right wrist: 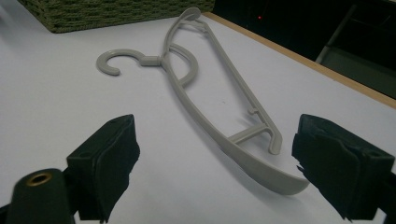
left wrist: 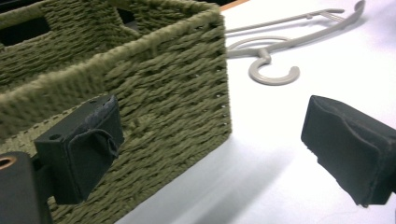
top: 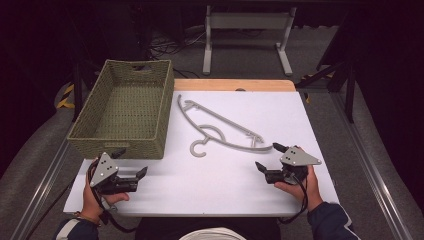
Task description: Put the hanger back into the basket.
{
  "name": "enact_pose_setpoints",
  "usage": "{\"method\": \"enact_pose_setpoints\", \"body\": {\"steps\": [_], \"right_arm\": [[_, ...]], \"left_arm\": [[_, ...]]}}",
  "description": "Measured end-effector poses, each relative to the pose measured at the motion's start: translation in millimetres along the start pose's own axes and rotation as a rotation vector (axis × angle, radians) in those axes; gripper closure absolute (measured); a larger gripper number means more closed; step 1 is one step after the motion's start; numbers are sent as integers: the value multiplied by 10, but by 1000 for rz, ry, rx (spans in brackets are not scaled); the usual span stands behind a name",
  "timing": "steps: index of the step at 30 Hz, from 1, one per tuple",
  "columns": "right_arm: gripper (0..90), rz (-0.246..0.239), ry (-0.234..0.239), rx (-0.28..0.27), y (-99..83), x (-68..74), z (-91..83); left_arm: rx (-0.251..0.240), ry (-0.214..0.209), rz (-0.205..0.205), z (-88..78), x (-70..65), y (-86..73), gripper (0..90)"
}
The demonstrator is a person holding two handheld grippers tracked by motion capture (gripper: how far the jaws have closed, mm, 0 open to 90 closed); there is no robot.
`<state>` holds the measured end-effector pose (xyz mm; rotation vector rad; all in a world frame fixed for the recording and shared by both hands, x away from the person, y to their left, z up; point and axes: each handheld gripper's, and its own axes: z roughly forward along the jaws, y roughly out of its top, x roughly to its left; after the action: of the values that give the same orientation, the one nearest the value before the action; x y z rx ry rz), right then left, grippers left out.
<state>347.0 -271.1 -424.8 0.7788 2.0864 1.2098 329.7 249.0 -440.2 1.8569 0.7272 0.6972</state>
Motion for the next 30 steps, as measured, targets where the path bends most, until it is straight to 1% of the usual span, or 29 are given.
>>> {"method": "enact_pose_setpoints", "body": {"steps": [1,2,3,4,6,7,9,10,12,13,16,17,19,20,21,22,24,25,26,27,28,30], "right_arm": [[141,1,-3,5,-8,-10,-8],[168,12,-8,13,-31,-32,-39],[182,16,-6,18,-36,-41,-47],[182,16,-6,18,-36,-41,-47],[219,39,8,42,-41,-78,-47],[224,43,15,49,-36,-88,-38],[231,43,20,56,-30,-100,-23],[240,45,25,64,-23,-106,-8],[258,33,41,87,-2,-110,24],[265,23,49,102,19,-111,45],[282,6,86,125,82,-110,103],[285,-6,102,138,110,-111,138],[290,-27,117,175,168,-118,249],[293,-40,131,193,190,-131,307],[295,-49,133,204,205,-138,348],[299,-56,133,218,229,-163,425],[309,-51,155,257,263,-196,522],[321,-68,167,278,292,-220,597],[333,-73,166,284,310,-232,637],[349,-72,175,298,343,-250,707],[369,-69,186,313,367,-255,764],[402,-79,209,347,403,-246,880]], "left_arm": [[-2,-9,8,14,-14,10,63],[2,-7,12,19,-22,16,69],[0,-18,13,32,-34,21,72],[0,-18,13,32,-34,21,78],[4,-25,17,45,-29,13,83],[12,-28,18,60,-28,-5,84],[15,-30,13,62,-34,-15,86],[25,-32,23,52,-31,-19,86],[19,-32,26,44,-33,-20,89],[22,-39,20,45,-37,-19,88],[33,-45,27,60,-48,-19,88],[37,-44,36,66,-49,-19,88],[44,-51,28,82,-52,-23,88],[44,-50,31,87,-47,-22,88],[49,-55,26,96,-49,-27,88],[54,-54,28,100,-46,-27,88],[58,-55,29,107,-46,-32,88],[59,-57,31,107,-45,-33,88],[62,-59,31,107,-46,-34,90],[62,-58,32,106,-47,-36,90],[62,-60,30,103,-50,-38,91],[62,-64,28,106,-47,-41,93]]}}
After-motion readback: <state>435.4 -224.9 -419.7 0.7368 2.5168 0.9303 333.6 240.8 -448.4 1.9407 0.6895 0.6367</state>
